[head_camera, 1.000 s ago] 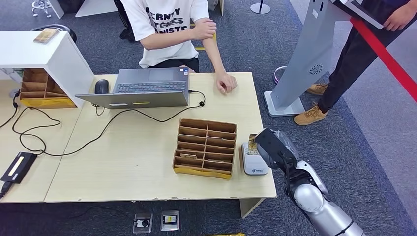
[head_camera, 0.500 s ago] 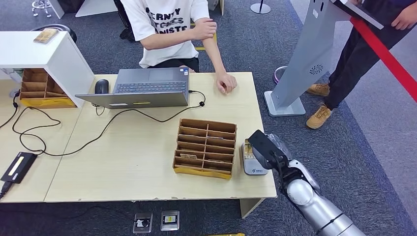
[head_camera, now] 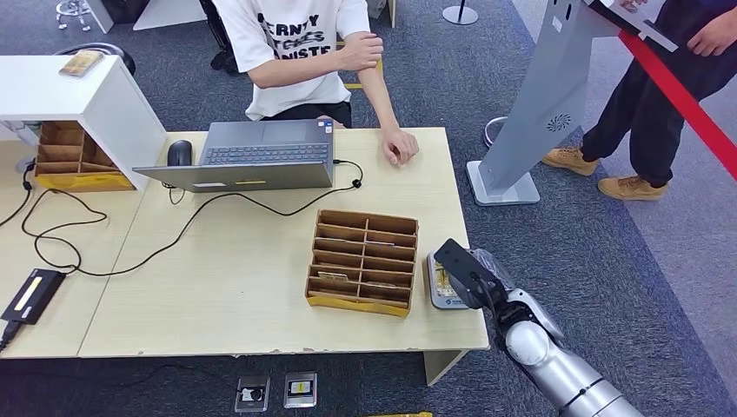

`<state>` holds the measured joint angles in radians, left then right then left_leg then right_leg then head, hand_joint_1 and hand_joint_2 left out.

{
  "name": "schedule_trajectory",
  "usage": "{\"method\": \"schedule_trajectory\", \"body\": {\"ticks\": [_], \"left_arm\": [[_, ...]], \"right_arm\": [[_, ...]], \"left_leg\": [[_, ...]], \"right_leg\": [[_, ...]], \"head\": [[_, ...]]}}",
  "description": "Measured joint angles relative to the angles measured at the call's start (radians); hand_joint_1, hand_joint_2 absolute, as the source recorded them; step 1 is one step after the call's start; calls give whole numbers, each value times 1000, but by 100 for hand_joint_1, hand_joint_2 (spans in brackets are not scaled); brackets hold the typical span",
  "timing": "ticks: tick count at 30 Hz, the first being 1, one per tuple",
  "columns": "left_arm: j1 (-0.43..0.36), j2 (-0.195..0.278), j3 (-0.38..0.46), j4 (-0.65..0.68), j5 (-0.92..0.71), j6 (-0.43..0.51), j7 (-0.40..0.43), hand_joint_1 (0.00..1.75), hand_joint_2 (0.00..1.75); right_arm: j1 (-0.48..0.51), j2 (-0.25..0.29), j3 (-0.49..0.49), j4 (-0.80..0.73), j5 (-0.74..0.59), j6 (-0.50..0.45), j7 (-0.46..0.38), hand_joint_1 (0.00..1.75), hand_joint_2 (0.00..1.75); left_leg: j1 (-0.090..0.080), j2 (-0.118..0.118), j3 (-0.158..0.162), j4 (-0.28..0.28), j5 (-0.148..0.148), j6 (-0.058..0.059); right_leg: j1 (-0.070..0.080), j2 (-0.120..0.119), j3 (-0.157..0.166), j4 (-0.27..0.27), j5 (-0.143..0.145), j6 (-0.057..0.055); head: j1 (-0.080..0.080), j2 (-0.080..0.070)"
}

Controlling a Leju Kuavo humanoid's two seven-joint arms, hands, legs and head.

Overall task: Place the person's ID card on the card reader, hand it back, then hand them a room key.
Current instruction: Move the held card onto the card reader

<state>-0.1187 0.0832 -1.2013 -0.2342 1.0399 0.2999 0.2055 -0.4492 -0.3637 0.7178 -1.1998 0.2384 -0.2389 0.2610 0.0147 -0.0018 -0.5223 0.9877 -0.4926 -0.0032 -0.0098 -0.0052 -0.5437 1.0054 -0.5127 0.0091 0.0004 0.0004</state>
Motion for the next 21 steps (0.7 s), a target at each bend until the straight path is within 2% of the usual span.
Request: {"method": "schedule_trajectory", "body": {"ticks": [10, 21], "left_arm": [[0, 0, 0, 0, -2, -3, -9, 0, 0], [0, 1, 0, 0, -5, -2, -9, 0, 0]], "right_arm": [[2, -1, 5, 19, 22, 36, 4, 175, 175], [4, 0, 13, 39, 19, 47, -29, 175, 175]], "left_leg": [[0, 0, 0, 0, 0, 0], [0, 0, 0, 0, 0, 0]], "right_leg": [[0, 0, 0, 0, 0, 0], [0, 0, 0, 0, 0, 0]], "head": [[0, 0], [0, 0]]}}
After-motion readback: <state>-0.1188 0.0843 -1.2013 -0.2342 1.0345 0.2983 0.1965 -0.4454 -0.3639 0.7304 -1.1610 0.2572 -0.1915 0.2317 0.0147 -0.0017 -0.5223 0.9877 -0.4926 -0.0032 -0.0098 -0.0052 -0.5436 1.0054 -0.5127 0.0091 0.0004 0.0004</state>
